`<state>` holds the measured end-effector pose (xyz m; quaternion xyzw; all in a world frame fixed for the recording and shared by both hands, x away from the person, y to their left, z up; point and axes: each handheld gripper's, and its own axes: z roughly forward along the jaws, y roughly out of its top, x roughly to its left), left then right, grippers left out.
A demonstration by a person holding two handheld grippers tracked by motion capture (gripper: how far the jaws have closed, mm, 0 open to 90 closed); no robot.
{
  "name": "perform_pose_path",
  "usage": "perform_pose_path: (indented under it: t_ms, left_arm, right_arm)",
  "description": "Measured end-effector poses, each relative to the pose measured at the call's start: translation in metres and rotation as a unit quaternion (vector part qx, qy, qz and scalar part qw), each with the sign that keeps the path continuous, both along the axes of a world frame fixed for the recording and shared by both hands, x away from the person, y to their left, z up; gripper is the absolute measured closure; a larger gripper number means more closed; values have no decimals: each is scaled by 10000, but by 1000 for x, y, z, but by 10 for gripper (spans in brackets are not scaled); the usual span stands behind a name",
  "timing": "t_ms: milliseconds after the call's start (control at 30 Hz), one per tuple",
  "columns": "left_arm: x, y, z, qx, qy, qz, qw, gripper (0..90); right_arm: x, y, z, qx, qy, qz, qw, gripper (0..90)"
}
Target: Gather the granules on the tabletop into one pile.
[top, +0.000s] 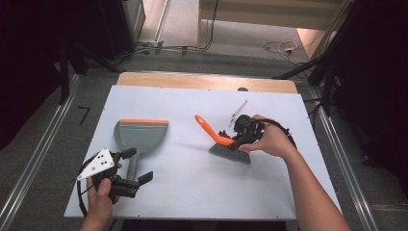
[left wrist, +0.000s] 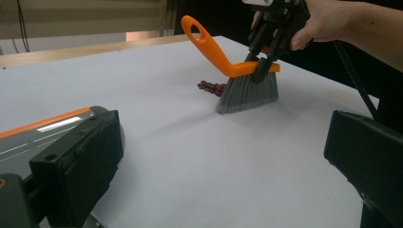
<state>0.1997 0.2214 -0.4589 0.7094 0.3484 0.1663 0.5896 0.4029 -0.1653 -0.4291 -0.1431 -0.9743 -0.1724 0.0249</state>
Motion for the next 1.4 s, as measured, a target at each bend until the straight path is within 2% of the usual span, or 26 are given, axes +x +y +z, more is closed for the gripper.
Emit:
perform_pose_path:
  t_ms: [167, 333, 367, 400, 600, 733, 1000, 1100, 1233, 1300, 1400]
  left_arm:
    - [0, 0, 0, -4, 1, 1, 10000, 3]
    - [0, 0, 0, -5, 3, -6, 10000, 3]
    - [0, 0, 0, -6, 6, -11, 10000, 3]
    - [0, 0, 0, -3, 7, -8, 10000, 3]
    - [0, 0, 0, 6, 13, -18, 10000, 3]
    - [0, 0, 0, 5, 13, -17, 10000, 3]
    - [0, -1, -1, 19, 12, -21, 10000, 2]
    - [0, -1, -1, 20, 13, -25, 10000, 2]
    - [0, -1, -1, 22, 15, -25, 10000, 3]
    - [0, 0, -1, 19, 12, -21, 10000, 2]
    - [0, 0, 0, 10, 13, -21, 10000, 3]
  right_arm:
    - [9, -3, 0, 68, 13, -183, 9998, 683]
    - [14, -2, 0, 47, -84, -128, 9999, 683]
    - [14, -1, 1, 30, -53, -219, 9997, 683]
    - [15, -2, 1, 20, -82, -159, 9998, 684]
    - [21, -3, 1, 75, -128, -285, 9995, 683]
    - [22, -3, 1, 87, -123, -277, 9995, 684]
    - [20, -6, 6, 77, -253, -321, 9991, 685]
    - [18, -7, 10, 163, -285, -323, 9989, 685]
    - [13, -12, 22, 342, -342, -602, 9970, 685]
    - [10, -17, 28, 459, -367, -806, 9950, 685]
    - [4, -28, 35, 609, -513, -1148, 9902, 684]
